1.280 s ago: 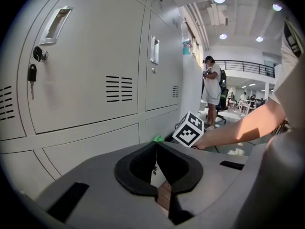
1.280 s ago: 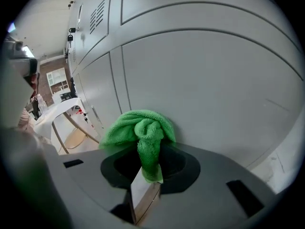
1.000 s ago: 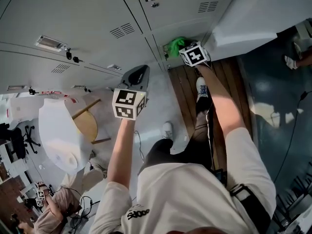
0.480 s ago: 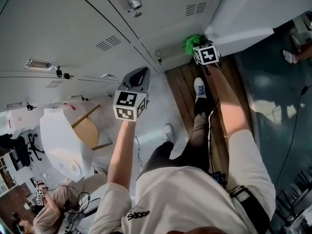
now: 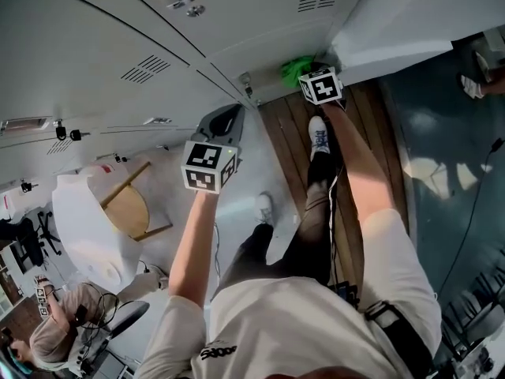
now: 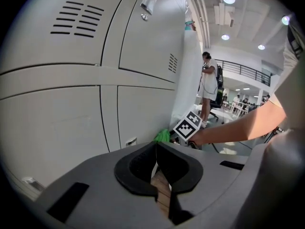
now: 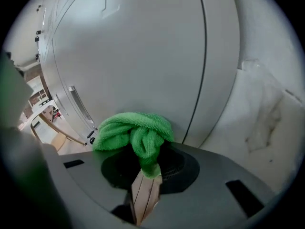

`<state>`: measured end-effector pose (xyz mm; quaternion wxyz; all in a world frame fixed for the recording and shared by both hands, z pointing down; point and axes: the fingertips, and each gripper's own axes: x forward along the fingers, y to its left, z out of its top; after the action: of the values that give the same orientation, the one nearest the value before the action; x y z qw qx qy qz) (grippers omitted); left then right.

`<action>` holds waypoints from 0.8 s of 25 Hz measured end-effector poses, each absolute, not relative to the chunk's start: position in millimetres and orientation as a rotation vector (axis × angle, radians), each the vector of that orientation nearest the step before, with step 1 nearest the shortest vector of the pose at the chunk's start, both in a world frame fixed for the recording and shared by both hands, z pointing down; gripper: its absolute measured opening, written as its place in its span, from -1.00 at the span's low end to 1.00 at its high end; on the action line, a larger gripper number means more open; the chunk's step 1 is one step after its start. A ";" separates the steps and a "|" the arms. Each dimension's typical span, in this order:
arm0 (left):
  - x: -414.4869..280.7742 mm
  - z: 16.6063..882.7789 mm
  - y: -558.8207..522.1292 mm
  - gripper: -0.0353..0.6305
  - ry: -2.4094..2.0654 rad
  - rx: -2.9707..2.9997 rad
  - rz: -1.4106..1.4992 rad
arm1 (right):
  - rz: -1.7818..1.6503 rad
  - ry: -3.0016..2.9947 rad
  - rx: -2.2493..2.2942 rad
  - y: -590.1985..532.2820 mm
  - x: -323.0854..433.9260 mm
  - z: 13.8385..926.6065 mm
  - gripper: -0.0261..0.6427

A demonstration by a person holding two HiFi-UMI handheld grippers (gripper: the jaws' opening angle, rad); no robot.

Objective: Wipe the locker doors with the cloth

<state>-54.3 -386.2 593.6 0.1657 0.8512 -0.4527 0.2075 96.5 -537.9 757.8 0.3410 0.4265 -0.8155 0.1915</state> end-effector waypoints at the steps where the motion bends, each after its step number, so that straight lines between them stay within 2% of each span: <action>1: -55.1 598.5 -386.7 -0.84 -1.291 2.413 0.590 | 0.505 -2.126 1.102 -537.7 93.1 761.6 -0.71; 4: -59.5 613.7 -387.6 -0.84 -1.299 2.374 0.575 | 0.529 -2.162 1.044 -531.0 73.6 773.5 -0.71; 8: -104.5 628.8 -377.2 -0.84 -1.306 2.340 0.571 | 0.544 -2.194 0.918 -500.2 -10.5 792.4 -0.71; 11: -103.0 643.5 -377.3 -0.84 -1.308 2.321 0.594 | 0.636 -2.193 0.796 -479.9 -44.5 826.9 -0.71; 16: -61.1 674.0 -388.2 -0.84 -1.303 2.271 0.624 | 0.498 -2.173 0.786 -497.9 -25.0 865.4 -0.71; 20: -45.8 687.6 -395.3 -0.84 -1.296 2.265 0.648 | 0.592 -2.153 0.896 -510.5 1.4 882.7 -0.71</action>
<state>-45.8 -395.3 687.6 0.2246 0.8208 -0.4697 0.2350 1.4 -510.5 882.7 0.3594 0.3476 -0.8350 0.2296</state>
